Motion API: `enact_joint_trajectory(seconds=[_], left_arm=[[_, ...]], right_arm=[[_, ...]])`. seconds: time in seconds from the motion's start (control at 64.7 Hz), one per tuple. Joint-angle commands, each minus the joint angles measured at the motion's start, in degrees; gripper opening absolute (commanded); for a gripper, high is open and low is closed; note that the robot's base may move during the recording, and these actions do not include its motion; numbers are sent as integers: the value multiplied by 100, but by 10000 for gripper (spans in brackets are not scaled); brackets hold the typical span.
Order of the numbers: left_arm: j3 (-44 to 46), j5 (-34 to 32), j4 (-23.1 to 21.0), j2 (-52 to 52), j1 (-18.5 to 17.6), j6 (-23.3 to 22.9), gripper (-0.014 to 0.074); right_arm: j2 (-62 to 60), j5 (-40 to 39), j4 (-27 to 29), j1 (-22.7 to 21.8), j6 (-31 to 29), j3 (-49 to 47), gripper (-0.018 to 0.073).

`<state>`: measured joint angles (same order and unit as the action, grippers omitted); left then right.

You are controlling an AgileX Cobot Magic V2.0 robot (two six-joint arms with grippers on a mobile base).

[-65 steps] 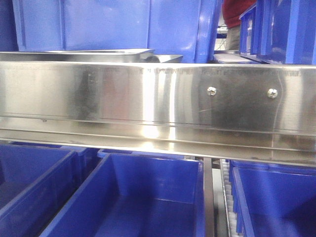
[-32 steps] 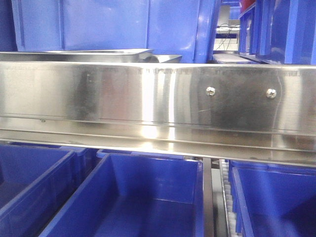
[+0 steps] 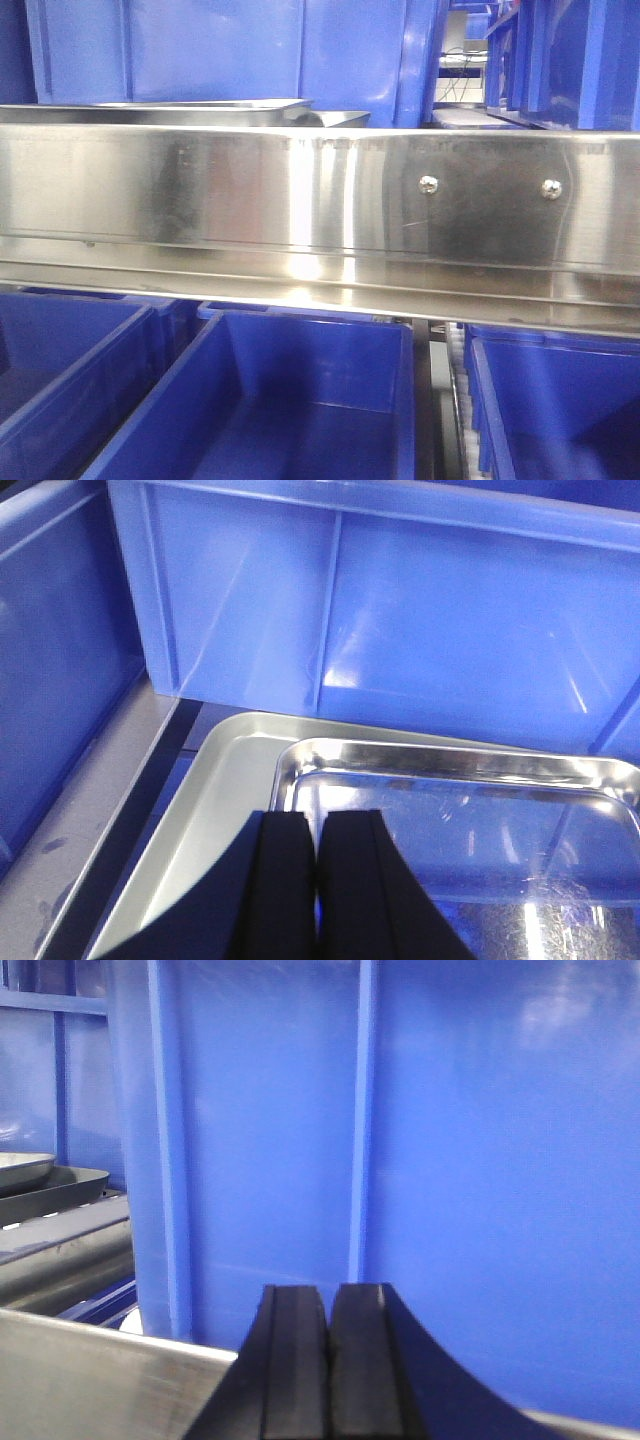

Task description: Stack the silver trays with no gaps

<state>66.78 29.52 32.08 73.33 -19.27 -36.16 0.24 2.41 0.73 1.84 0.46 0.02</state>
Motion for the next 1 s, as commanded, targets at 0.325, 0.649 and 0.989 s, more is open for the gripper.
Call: enact_joint_trajectory(seconds=[0.325, 0.649, 0.989], left_arm=[[35, -99, 22, -47, -35, 0, 4], [35, -99, 22, -47, -35, 0, 4], [35, -99, 65, -47, -35, 0, 4]], right_arm=[[-24, -282, -1, -24, -8, -2, -69], [-24, -282, -1, -24, -8, -2, -69], [-24, -282, -1, -24, -8, -2, -69]])
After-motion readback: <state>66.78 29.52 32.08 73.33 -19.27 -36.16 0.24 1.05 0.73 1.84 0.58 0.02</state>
